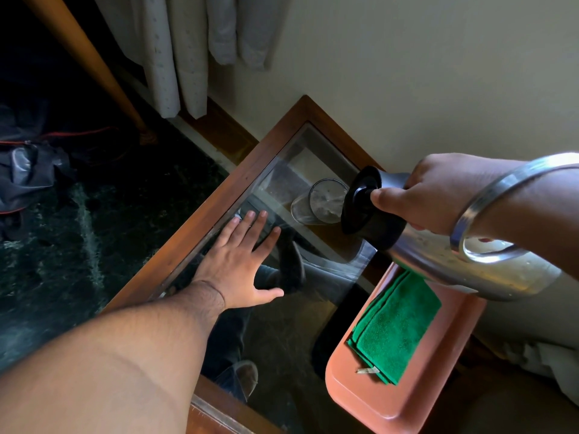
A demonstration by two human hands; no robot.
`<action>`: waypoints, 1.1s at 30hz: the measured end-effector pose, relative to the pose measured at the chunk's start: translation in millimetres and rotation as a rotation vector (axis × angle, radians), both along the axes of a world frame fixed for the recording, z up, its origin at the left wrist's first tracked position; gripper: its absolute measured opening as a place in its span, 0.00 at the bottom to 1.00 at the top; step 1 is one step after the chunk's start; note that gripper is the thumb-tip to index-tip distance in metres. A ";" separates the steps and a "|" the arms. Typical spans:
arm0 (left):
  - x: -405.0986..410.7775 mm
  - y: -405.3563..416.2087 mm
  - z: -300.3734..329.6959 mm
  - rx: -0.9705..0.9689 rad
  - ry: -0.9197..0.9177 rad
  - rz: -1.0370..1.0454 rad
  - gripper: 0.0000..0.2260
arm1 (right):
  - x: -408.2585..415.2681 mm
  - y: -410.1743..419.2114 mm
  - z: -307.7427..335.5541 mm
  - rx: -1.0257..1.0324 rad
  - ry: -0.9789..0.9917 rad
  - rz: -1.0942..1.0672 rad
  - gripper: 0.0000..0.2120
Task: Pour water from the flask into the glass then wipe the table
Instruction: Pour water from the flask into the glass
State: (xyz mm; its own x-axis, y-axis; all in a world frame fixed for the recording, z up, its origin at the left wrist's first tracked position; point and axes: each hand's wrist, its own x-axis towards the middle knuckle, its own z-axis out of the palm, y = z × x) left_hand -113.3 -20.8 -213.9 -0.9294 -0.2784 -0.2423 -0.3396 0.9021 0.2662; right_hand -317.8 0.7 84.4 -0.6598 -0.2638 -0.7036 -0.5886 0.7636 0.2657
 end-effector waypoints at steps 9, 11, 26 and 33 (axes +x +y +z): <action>-0.3 -1.0 0.2 -0.008 -0.029 -0.001 0.52 | -1.6 2.9 0.6 -0.040 -0.006 -0.006 0.24; 0.2 -0.5 0.3 -0.005 -0.032 -0.001 0.52 | -1.6 3.5 -0.2 -0.052 -0.002 -0.003 0.24; -0.1 -0.3 1.1 -0.003 -0.020 0.002 0.52 | 6.4 5.1 8.7 -0.016 0.053 0.059 0.26; -0.6 0.0 0.1 -0.007 -0.010 0.005 0.52 | 11.6 3.3 14.7 -0.011 0.071 0.060 0.27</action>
State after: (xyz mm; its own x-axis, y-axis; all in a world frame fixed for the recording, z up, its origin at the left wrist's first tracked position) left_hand -113.9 -20.8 -213.8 -0.9257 -0.2846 -0.2494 -0.3465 0.9023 0.2565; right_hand -306.2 4.1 99.1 -0.6910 -0.3117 -0.6522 -0.6131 0.7307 0.3003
